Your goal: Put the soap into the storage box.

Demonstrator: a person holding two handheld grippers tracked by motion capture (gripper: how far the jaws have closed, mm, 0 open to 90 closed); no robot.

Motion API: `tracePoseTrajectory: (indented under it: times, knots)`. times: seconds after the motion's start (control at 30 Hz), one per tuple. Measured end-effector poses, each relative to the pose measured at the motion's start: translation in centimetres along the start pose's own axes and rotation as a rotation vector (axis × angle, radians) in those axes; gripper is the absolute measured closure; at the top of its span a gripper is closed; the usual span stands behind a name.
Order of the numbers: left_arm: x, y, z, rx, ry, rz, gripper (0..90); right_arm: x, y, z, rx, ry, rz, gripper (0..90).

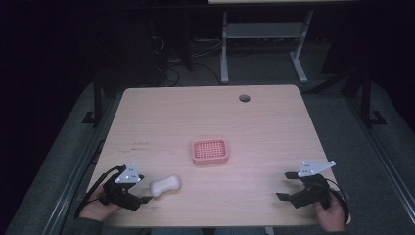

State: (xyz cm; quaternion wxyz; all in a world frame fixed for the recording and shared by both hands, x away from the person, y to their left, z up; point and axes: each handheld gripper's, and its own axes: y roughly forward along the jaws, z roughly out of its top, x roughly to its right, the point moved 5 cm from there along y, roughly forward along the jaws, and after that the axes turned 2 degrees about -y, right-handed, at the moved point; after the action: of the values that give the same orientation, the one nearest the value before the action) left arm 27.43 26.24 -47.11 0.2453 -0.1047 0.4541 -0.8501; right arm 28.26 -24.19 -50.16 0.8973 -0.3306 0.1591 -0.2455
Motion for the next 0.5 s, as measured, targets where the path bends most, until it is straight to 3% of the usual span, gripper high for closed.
tracePoseTrajectory:
  times: [0.5]
  knots:
    - [0.16, 0.18, 0.43, 0.003, 0.017, 0.001, 22.5, -0.01, 0.02, 0.05, -0.004, -0.006, 0.0, 14.2]
